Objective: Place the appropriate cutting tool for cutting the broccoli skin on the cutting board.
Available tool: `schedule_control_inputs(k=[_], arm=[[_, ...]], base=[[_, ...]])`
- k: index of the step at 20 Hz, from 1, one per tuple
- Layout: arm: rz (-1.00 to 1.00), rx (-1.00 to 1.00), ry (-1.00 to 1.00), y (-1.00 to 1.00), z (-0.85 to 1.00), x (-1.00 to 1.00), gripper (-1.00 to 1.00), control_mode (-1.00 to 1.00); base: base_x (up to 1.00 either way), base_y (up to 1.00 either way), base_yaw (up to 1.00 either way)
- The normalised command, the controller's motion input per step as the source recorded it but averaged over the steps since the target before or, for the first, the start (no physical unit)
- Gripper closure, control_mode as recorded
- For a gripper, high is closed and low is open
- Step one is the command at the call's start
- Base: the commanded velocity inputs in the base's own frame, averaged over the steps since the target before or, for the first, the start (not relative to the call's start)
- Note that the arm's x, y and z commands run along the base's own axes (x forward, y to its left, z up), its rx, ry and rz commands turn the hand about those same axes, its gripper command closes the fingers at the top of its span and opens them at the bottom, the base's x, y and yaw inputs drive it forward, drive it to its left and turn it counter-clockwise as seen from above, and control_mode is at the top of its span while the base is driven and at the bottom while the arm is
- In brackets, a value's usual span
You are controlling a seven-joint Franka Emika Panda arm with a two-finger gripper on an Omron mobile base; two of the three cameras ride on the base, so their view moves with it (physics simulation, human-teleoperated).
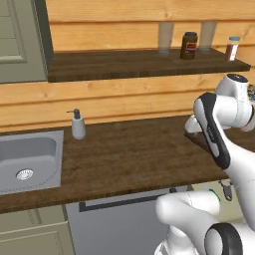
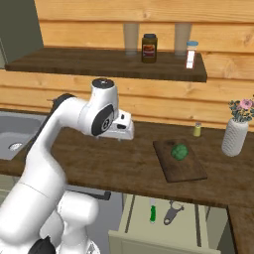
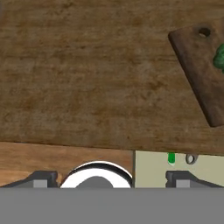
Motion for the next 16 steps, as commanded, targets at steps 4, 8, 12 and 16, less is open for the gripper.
schedule_control_inputs(k=[4, 8, 12, 16], arm=[[-0.07, 0.0, 0.01, -1.0, -0.43, -0.78, -1.0, -1.0], [-0.09, 0.0, 0.05, -0.84, -0.46, -0.6, -1.0, -1.0], [-0.1, 0.0, 0.14, -0.67, -0.36, -0.27, -1.0, -1.0], [-0.05, 0.0, 0.05, -0.83, -0.33, -0.34, -1.0, -1.0]], base=[[0.0, 0.0, 0.0], [0.0, 0.0, 0.0], [0.0, 0.0, 0.0], [0.0, 0.0, 0.0]])
